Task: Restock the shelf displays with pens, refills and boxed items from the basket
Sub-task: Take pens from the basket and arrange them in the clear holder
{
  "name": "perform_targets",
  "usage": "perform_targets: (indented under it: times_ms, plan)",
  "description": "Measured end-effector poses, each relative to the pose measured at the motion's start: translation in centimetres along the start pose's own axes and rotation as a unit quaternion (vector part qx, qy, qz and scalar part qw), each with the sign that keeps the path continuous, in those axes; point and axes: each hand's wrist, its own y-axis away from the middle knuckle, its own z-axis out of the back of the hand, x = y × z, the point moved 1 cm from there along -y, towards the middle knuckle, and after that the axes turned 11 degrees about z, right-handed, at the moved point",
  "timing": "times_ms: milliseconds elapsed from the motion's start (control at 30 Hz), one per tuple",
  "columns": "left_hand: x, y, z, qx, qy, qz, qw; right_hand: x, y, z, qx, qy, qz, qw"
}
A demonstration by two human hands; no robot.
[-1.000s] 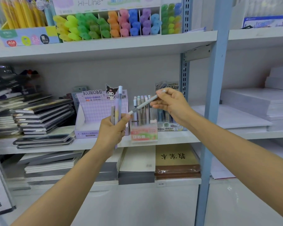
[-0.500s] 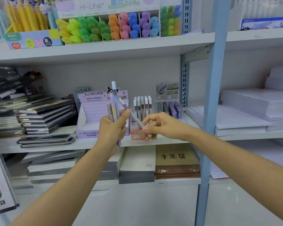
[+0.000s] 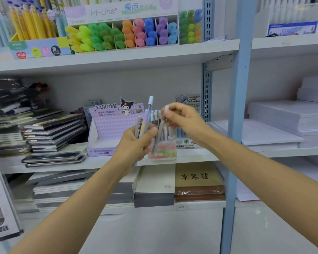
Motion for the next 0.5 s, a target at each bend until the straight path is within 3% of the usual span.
perform_targets:
  times_ms: [100, 200, 500]
  plan:
    - [0.3, -0.3, 0.9, -0.024, 0.004, 0.015, 1.000, 0.3, -1.0, 1.3, -0.123, 0.001, 0.040, 0.992]
    - [0.6, -0.5, 1.6, -0.055, 0.010, 0.023, 0.998, -0.1, -1.9, 2.3, -0.173, 0.060, 0.067, 0.981]
    - [2.0, -1.1, 2.6, -0.069, 0.013, 0.012, 0.997, -4.1, -2.0, 0.7, -0.097, 0.199, 0.041, 0.974]
